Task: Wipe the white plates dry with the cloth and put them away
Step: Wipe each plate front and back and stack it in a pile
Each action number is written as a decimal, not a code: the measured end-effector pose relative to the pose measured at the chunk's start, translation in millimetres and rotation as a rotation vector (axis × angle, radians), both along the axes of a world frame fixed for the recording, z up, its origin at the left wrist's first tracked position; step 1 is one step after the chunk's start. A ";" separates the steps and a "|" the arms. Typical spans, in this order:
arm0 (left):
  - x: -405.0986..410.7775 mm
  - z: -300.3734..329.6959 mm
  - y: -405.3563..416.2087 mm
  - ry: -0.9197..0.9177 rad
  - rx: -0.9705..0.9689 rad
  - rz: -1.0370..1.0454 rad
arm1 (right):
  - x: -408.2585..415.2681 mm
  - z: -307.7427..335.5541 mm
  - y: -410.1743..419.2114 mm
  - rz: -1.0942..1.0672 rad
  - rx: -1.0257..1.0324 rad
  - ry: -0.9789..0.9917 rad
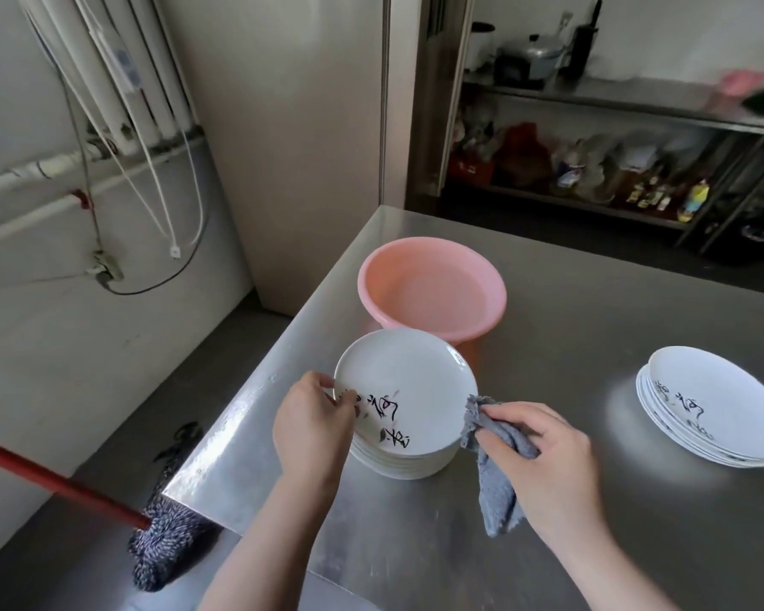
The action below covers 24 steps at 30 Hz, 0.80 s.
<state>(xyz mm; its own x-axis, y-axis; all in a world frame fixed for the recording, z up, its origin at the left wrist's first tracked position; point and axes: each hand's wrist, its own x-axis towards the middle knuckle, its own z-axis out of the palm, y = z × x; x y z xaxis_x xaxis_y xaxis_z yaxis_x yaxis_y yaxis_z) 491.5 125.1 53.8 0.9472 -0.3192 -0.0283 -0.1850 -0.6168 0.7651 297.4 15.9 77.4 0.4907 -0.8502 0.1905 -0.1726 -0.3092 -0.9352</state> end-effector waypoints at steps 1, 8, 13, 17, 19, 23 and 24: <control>-0.7 0.8 0.0 0.008 -0.001 0.008 | -1.4 0.2 -0.3 0.000 -0.009 0.006; 1.8 12.4 -4.8 -0.021 -0.051 0.031 | -8.2 3.4 -1.6 -0.012 -0.023 0.020; -1.2 33.4 -11.7 0.045 -0.185 0.004 | -9.6 8.4 -4.1 0.000 -0.038 -0.004; -4.6 51.8 -10.0 0.022 -0.310 0.013 | -11.7 11.4 -7.0 -0.004 -0.052 -0.011; -8.3 58.9 -8.8 0.004 -0.339 -0.002 | -14.1 10.8 -7.4 -0.010 -0.056 -0.010; -15.9 70.0 -8.9 -0.015 -0.429 -0.005 | -22.0 13.1 -7.4 -0.022 -0.053 -0.003; -18.0 73.2 -10.1 -0.025 -0.450 -0.012 | -25.4 14.7 -8.3 -0.034 -0.059 0.000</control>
